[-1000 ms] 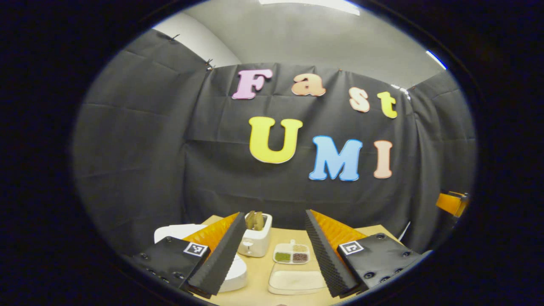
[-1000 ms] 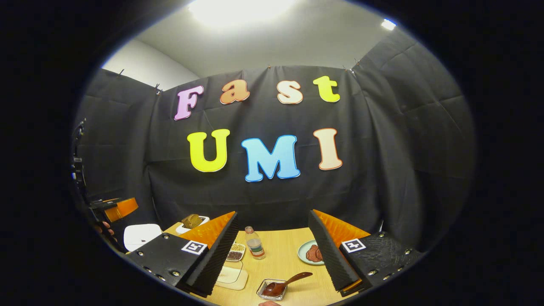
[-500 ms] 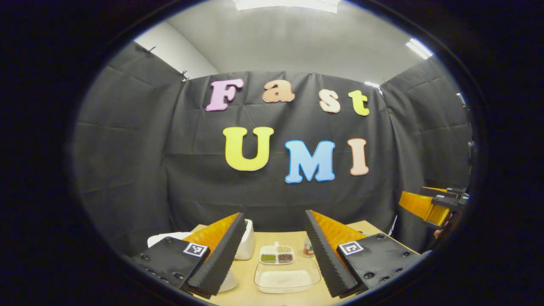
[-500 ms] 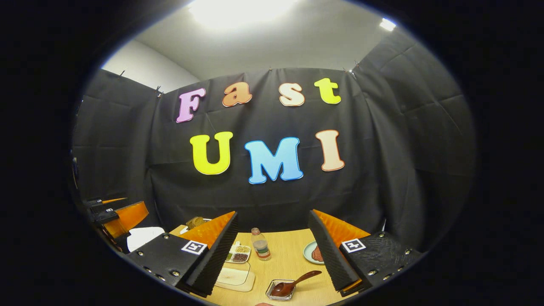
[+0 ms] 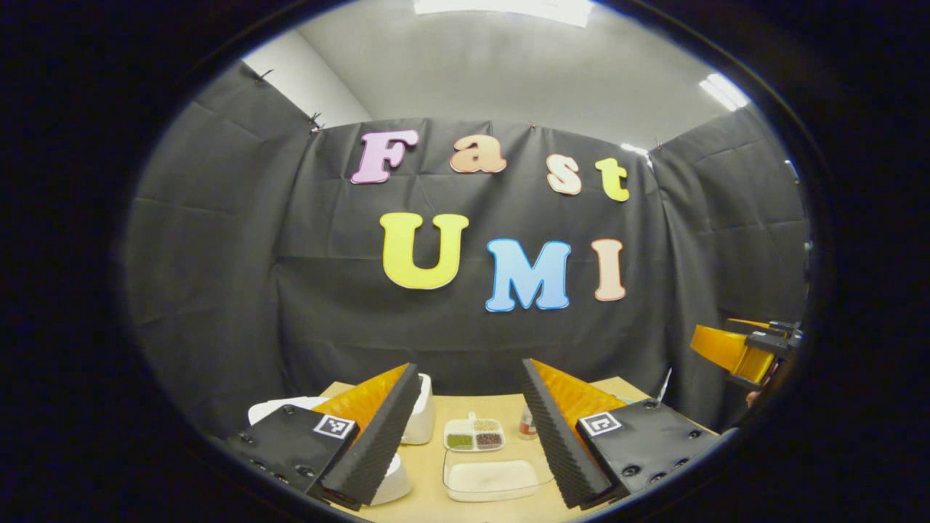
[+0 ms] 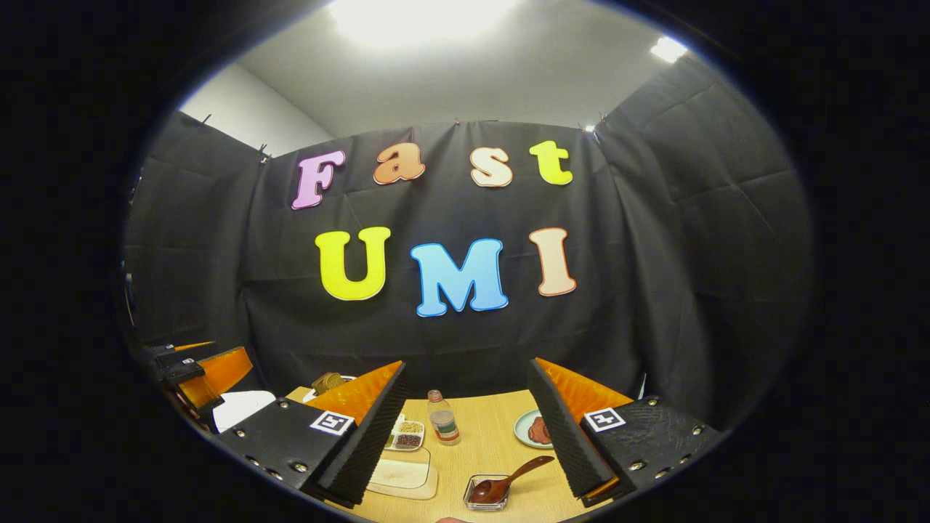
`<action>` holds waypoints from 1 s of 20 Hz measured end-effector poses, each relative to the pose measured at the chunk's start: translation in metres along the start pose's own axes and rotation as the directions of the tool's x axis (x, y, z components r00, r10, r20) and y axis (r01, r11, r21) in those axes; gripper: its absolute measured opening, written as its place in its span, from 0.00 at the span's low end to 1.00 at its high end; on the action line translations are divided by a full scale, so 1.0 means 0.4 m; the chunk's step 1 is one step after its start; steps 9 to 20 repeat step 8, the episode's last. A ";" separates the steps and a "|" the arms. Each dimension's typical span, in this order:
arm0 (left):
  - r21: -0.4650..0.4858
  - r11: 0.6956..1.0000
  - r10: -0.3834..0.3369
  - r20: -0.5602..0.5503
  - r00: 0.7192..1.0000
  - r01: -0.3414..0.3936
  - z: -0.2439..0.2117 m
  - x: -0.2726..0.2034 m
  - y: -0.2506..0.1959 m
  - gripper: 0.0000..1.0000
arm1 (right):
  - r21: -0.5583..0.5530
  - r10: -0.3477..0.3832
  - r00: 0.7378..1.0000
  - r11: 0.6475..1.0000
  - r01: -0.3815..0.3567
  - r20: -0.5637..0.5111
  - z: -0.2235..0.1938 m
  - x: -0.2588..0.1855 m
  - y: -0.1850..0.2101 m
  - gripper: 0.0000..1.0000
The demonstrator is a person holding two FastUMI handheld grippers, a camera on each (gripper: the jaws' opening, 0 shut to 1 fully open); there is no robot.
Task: Close the left gripper, press the button to open the rice cooker; take a wooden spoon from the chopstick holder with the right hand, scoop a spoonful of rice and pour it into the rice cooker, then put the wooden spoon back into the chopstick holder.
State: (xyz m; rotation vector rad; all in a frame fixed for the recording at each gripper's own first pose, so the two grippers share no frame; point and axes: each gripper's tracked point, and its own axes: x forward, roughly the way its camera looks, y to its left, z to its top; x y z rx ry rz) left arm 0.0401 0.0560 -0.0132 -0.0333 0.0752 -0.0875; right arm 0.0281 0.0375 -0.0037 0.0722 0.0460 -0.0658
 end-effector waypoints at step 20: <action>0.020 1.000 -0.017 0.005 1.000 0.017 -0.001 -0.003 0.030 0.95 | -0.026 -0.002 1.000 1.000 0.003 0.019 0.006 -0.006 0.042 0.99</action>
